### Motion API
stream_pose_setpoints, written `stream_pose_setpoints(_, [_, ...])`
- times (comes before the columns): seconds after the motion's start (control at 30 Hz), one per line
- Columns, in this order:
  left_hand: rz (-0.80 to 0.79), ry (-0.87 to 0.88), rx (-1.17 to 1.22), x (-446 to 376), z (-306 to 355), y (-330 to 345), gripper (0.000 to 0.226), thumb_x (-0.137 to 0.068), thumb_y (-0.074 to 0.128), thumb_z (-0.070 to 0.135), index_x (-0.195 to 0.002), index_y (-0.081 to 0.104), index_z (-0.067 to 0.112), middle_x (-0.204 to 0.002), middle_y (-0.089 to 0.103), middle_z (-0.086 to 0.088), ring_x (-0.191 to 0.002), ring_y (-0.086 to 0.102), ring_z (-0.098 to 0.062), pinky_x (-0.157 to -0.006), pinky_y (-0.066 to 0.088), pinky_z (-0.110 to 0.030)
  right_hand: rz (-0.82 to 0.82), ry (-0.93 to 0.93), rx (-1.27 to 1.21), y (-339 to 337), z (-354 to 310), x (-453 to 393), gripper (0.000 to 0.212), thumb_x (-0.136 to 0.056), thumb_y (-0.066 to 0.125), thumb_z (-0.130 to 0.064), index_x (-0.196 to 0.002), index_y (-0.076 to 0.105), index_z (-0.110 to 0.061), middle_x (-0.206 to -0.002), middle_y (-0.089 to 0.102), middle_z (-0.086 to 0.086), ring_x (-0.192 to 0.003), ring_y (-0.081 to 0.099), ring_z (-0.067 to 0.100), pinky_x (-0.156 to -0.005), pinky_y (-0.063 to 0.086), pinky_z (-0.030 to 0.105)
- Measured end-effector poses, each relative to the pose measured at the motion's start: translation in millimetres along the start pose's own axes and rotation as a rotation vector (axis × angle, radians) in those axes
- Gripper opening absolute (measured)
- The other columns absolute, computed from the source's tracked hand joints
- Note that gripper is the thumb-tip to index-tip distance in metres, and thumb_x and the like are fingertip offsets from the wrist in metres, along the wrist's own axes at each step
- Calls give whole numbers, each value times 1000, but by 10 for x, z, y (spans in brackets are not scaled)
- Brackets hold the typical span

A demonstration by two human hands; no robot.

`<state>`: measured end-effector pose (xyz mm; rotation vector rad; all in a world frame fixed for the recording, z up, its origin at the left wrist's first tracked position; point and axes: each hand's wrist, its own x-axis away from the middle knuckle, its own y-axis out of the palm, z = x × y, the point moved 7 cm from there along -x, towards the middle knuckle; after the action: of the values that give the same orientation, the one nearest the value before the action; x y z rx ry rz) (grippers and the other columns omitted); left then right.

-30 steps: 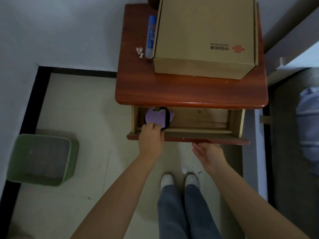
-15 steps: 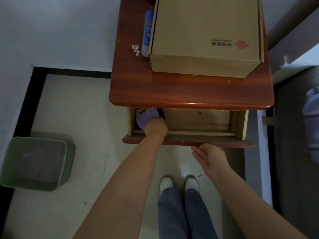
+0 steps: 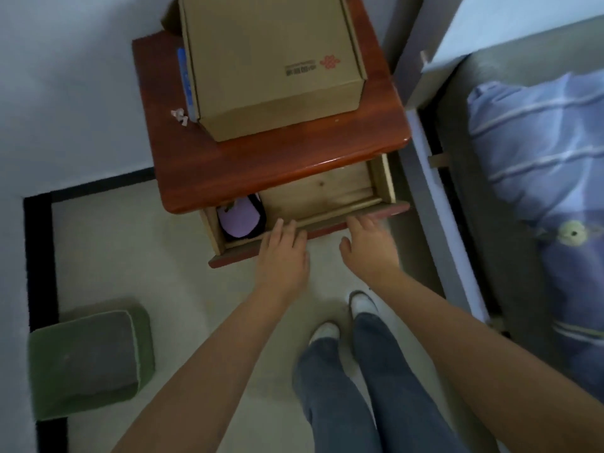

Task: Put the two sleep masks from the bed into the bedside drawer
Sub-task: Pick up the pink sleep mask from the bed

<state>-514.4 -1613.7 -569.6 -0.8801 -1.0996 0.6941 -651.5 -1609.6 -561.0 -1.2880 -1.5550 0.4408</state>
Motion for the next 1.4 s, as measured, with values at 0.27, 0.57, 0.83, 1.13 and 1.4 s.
stream_pose_setpoints(0.27, [45, 476, -259, 72, 1872, -296, 59, -94, 39, 27, -145, 13, 9, -157, 10, -15, -145, 0, -29, -119, 9, -42, 306, 282, 17, -660, 1220, 1081, 61, -90, 38, -34, -141, 13, -12, -155, 10, 13, -142, 1, 29, -116, 5, 44])
stream_pose_setpoints(0.57, [-25, 1214, -445, 1997, 4984, 583, 61, -94, 38, 27, -144, 13, 5, -156, 7, -19, -145, 0, -32, -119, 5, -43, 661, 870, -219, -971, 3445, 4177, 61, -90, 43, -29, -140, 16, -7, -153, 14, 18, -142, 6, 33, -115, 7, 44])
stream_pose_setpoints(0.83, [-103, 1503, -454, 4445, 6913, 2011, 66, -91, 44, 36, -143, 19, 3, -156, 15, -17, -145, 4, -29, -119, 8, -41, 824, 1179, -261, -358, 4883, 7171, 62, -90, 42, -28, -140, 15, -3, -152, 16, 18, -142, 9, 30, -115, 9, 39])
stream_pose_setpoints(1.13, [-216, 1626, -537, 5928, 8165, 3366, 65, -94, 39, 40, -144, 16, 5, -156, 14, -14, -145, 3, -27, -119, 8, -40, 827, 1444, -296, 470, 6097, 9459, 57, -89, 46, -25, -135, 26, 2, -147, 28, 22, -139, 19, 33, -114, 14, 41])
stream_pose_setpoints(1.4, [-329, 1614, -622, 6513, 9289, 4396, 61, -94, 39, 34, -143, 17, 4, -156, 15, -15, -145, 6, -29, -119, 8, -39, 766, 1661, -495, 1019, 7327, 10772, 36, -86, 51, -13, -113, 47, 10, -113, 54, 32, -109, 48, 42, -88, 38, 48])
